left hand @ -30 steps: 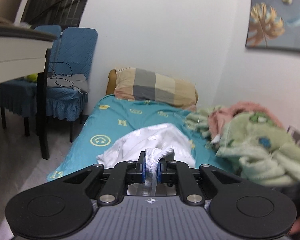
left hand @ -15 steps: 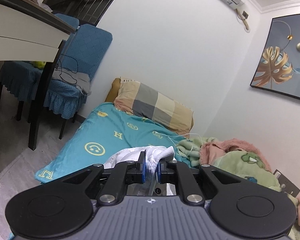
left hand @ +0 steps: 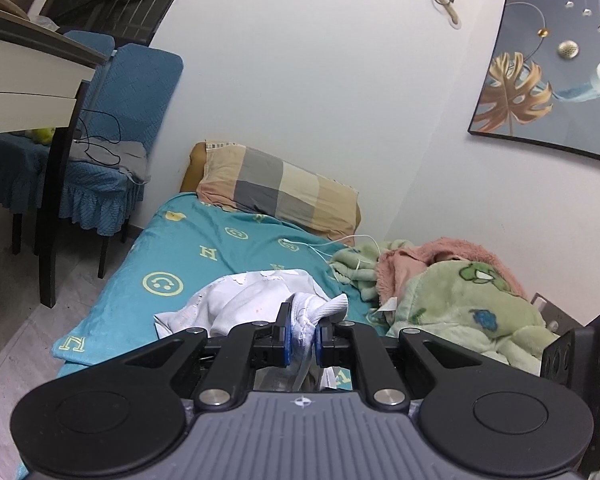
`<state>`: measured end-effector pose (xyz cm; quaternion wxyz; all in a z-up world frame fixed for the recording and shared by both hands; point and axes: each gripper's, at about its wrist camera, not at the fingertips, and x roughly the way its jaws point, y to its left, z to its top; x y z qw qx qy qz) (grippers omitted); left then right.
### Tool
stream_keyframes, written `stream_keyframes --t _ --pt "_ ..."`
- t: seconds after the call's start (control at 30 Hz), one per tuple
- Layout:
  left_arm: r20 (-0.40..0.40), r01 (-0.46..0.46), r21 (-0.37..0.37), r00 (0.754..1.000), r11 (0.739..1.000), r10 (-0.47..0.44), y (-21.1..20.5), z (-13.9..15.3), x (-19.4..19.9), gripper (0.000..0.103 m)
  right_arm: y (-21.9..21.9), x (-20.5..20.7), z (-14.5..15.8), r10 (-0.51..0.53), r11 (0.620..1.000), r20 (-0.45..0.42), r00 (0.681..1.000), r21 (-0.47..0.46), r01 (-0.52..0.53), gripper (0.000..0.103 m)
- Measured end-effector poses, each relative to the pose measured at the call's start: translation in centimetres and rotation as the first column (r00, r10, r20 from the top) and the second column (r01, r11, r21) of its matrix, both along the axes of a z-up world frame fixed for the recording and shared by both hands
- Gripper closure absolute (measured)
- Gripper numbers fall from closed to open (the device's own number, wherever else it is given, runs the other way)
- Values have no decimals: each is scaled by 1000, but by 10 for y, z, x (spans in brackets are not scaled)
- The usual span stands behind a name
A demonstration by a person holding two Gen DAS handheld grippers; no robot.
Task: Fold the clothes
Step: 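Grasp the T-shirt with the right gripper while the left gripper holds it up, then lift the T-shirt high with both grippers and shake it open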
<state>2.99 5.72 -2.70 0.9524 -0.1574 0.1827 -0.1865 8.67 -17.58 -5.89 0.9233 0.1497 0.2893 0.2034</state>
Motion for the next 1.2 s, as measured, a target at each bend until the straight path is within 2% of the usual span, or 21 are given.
stream_keyframes --t 0.03,0.07,0.1,0.2,0.27,0.33,0.43,0.53,0.63,0.7,0.8,0.87,0.93,0.97,1.0,1.07,1.13,1.2 --pt "1 4 -2 1000 1000 -4 0 0 0 92 3 -1 1 8 1000 16 1000 -8 -8 63" --pt "3 8 -4 1000 1000 -8 -1 0 0 92 7 -2 2 13 1000 32 999 -15 -12 48" --pt "7 12 -7 1000 1000 -11 0 0 0 92 10 -2 3 8 1000 50 999 -27 -7 43" --pt "32 10 -30 999 1000 -9 2 2 -4 92 16 5 3 -47 996 84 995 -78 53 44" --pt "51 0 -48 999 999 3 4 4 -7 92 15 16 -2 -109 989 68 992 -97 115 44" --pt "67 -13 -72 998 997 18 9 5 -10 92 4 23 -8 -176 981 52 983 -78 180 44" --pt "78 -32 -112 996 993 40 16 7 -11 92 -20 16 -1 -286 958 78 955 5 287 43" --pt "88 -13 -136 996 991 26 19 11 -12 92 -42 3 11 -388 921 121 914 90 379 43" --pt "113 30 -127 993 991 -16 14 14 -16 92 -51 -2 18 -453 891 158 877 83 446 43" --pt "129 41 -106 991 993 -27 8 15 -18 93 -51 5 13 -455 890 127 882 33 454 43" --pt "123 33 -103 992 994 -20 7 14 -19 93 -45 24 -8 -428 901 0 904 -84 426 44" --pt "108 16 -106 994 994 -4 9 13 -16 93 -40 37 -28 -414 904 -114 903 -169 393 44" --pt "93 -1 -109 996 994 11 11 11 -14 93 -39 43 -47 -410 907 -214 887 -197 372 49" --pt "86 -10 -110 996 994 19 12 11 -13 93 -39 43 -51 -420 903 -230 878 -203 379 58" --pt "74 -20 -98 997 995 28 12 9 -11 93 -40 40 -49 -432 897 -216 875 -202 393 74" --pt "49 -43 -64 998 997 46 11 6 -5 93 -40 29 -33 -457 884 -127 880 -172 435 91" --pt "20 -68 -18 997 998 68 9 2 1 92 -43 14 -13 -459 885 -28 888 -97 455 93" --pt "-33 -79 24 996 997 80 8 -5 10 92 -48 2 1 -446 895 32 895 -11 446 94"
